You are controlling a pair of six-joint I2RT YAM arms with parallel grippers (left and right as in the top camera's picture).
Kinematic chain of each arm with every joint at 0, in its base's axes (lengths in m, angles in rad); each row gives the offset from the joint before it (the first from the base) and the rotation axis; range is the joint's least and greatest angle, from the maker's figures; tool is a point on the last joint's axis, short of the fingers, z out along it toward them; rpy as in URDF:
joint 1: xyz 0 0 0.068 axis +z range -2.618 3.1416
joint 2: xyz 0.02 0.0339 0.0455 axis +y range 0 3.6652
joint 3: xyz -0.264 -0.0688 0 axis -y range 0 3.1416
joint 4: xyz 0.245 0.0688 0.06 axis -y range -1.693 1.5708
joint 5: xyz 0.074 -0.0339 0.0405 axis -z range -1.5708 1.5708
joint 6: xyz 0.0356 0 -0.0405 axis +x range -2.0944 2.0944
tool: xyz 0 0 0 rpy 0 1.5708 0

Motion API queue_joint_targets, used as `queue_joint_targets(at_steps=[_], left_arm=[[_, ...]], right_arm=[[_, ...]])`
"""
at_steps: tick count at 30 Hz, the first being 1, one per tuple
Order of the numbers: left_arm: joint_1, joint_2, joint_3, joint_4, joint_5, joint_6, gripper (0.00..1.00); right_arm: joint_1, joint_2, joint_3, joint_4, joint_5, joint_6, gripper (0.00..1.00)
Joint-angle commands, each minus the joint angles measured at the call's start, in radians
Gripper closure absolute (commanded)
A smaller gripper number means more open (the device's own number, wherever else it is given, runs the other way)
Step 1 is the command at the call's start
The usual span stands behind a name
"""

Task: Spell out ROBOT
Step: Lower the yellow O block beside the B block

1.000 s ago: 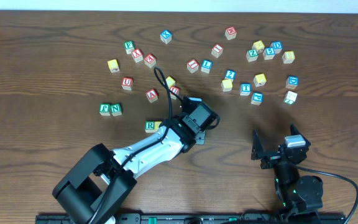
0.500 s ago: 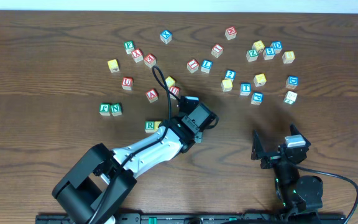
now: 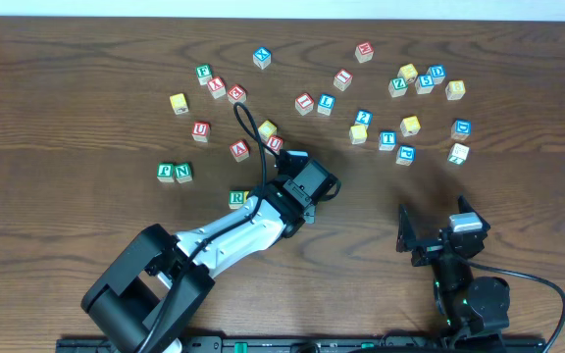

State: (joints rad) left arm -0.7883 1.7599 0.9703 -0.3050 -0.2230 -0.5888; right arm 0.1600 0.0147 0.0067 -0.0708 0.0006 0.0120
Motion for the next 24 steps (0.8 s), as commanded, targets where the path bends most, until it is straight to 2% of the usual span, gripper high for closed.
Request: queue_joint_targets(at_steps=[1,24], left_arm=[[0.003,0.011,-0.018,-0.004,-0.004,-0.016,0.93],[0.003,0.011,-0.018,-0.011,0.032,-0.016,0.93]], right_arm=[[-0.009,-0.001,-0.002,-0.005,0.008,0.010,0.01],[-0.009,-0.001,-0.002,-0.005,0.008,0.010,0.01]])
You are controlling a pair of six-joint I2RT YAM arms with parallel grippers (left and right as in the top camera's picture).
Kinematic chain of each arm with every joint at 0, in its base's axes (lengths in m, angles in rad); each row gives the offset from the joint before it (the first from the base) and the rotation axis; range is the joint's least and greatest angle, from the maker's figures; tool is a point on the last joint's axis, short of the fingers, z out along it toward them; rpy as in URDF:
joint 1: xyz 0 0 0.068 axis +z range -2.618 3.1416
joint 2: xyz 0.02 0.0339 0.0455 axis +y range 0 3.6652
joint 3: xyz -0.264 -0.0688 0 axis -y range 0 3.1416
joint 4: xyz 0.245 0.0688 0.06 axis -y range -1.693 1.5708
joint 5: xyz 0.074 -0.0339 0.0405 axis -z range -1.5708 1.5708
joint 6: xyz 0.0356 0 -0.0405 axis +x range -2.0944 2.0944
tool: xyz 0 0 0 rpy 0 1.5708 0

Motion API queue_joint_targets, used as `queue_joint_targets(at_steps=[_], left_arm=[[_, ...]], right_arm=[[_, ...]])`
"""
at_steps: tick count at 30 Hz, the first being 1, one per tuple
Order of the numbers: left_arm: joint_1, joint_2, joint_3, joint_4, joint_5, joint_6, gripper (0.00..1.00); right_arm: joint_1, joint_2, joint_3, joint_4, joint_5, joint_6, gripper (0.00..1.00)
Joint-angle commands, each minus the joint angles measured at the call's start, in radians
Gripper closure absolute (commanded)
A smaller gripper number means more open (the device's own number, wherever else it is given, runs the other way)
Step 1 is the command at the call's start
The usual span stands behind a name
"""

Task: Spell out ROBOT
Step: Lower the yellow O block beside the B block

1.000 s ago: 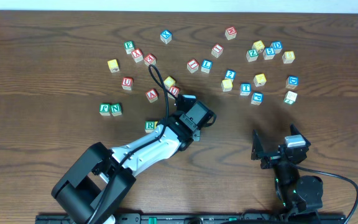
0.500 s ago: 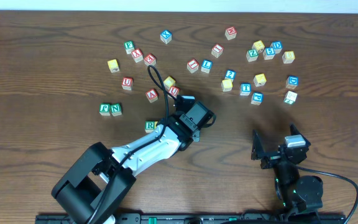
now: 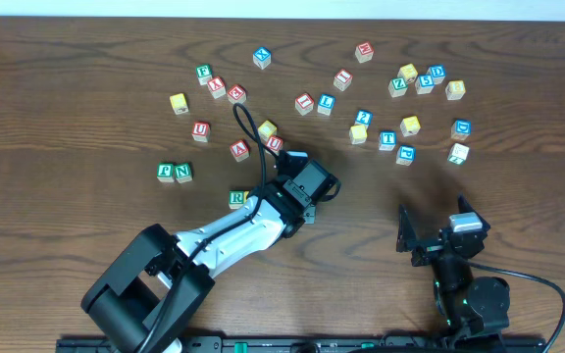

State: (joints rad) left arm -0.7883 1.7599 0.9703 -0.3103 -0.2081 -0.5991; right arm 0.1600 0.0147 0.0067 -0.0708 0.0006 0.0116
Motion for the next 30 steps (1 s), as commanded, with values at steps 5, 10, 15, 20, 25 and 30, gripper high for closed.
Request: queue_joint_targets(at_steps=[5,10,15,20,25,30], left_arm=[[0.003,0.011,-0.018,-0.010,0.017,-0.009,0.92],[0.003,0.011,-0.018,-0.014,0.018,-0.009,0.93],[0.003,0.002,-0.017,-0.020,0.016,-0.009,0.93],[0.003,0.002,-0.017,-0.020,-0.015,-0.008,0.93],[0.003,0.002,-0.017,-0.019,-0.048,-0.008,0.93],[0.003,0.002,-0.017,-0.018,-0.052,-0.004,0.93]], right_arm=[[-0.009,-0.001,-0.001,-0.005,0.008,0.010,0.01],[-0.009,-0.001,-0.001,-0.005,0.008,0.010,0.01],[-0.009,-0.002,-0.002,-0.005,0.008,0.010,0.01],[-0.009,-0.001,-0.001,-0.005,0.008,0.010,0.01],[-0.009,-0.001,-0.001,-0.005,0.008,0.010,0.01],[-0.009,-0.001,-0.002,-0.005,0.008,0.010,0.01]])
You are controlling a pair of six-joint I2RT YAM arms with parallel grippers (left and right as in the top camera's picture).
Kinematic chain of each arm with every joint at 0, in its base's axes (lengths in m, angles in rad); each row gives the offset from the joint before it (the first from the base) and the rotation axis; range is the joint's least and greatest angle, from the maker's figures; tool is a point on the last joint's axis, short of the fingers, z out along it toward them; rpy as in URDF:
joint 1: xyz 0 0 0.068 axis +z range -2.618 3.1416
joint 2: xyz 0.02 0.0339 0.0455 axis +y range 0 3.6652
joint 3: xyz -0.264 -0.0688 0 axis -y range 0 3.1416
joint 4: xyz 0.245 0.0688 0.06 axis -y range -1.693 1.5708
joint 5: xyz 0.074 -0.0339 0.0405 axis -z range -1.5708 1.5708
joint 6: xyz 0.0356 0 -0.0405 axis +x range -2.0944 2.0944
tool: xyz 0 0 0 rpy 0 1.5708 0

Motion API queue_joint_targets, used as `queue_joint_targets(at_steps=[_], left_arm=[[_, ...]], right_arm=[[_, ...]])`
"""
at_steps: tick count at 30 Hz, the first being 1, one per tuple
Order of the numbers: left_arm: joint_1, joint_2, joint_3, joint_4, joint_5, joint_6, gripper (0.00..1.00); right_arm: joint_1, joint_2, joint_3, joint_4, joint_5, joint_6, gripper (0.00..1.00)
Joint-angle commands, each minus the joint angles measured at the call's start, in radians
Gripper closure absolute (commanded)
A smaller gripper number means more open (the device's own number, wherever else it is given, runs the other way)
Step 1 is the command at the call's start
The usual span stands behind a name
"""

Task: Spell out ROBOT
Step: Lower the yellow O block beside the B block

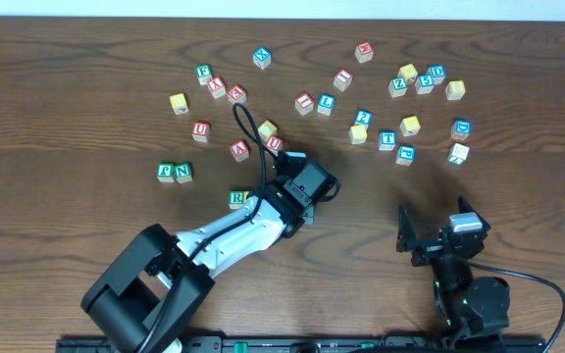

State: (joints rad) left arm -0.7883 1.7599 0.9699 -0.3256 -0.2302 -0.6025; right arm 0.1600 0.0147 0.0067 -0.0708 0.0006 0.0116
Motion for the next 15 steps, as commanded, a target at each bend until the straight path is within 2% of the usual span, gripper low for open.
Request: queue_joint_targets(at_steps=[1,15], left_arm=[[0.003,0.002,-0.017,-0.003,-0.030,0.000,0.93],[0.003,0.002,-0.017,-0.001,-0.011,-0.001,0.93]], right_arm=[[-0.009,-0.001,-0.002,-0.005,0.008,0.010,0.01],[-0.009,-0.001,-0.002,-0.005,0.008,0.010,0.01]])
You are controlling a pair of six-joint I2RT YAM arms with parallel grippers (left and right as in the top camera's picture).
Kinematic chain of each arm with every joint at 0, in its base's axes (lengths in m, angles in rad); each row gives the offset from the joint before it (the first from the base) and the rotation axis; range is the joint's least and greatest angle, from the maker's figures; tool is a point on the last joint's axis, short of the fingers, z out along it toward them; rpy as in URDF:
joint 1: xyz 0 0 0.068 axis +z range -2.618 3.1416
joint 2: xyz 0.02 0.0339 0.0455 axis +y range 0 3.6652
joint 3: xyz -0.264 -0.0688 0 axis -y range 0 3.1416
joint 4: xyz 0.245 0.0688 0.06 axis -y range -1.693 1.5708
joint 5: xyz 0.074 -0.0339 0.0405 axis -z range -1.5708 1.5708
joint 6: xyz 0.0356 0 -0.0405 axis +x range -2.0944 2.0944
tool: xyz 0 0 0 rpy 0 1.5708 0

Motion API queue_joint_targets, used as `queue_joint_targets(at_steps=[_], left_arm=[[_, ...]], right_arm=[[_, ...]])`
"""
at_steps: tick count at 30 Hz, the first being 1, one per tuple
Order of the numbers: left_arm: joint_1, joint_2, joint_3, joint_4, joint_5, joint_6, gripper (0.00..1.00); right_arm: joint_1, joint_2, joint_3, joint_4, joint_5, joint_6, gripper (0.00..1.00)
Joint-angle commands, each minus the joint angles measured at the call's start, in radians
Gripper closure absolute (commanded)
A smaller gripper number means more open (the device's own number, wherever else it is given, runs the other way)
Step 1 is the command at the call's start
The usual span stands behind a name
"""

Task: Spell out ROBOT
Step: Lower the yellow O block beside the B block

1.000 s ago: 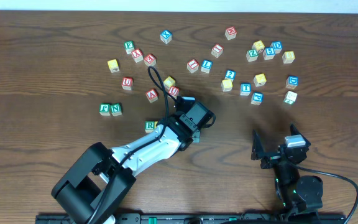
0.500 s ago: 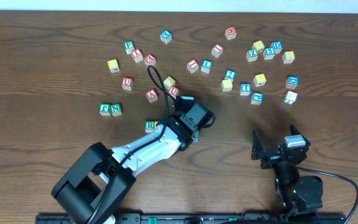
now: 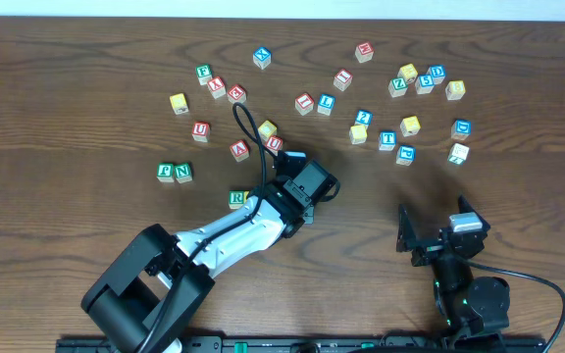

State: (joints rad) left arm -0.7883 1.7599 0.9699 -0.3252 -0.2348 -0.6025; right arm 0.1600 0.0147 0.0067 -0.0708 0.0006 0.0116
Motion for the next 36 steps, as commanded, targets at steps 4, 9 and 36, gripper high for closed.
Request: queue_joint_targets(at_steps=[4,9,36], left_arm=[[0.003,0.002,-0.017,0.000,-0.018,-0.001,0.92],[0.003,0.002,-0.017,0.006,-0.021,-0.001,0.93],[0.003,0.002,-0.017,0.013,-0.064,-0.024,0.93]], right_arm=[[-0.009,-0.001,-0.001,-0.005,0.008,0.010,0.01],[-0.009,-0.002,-0.002,-0.005,0.008,0.010,0.01],[-0.009,-0.001,-0.001,-0.005,0.008,0.010,0.01]])
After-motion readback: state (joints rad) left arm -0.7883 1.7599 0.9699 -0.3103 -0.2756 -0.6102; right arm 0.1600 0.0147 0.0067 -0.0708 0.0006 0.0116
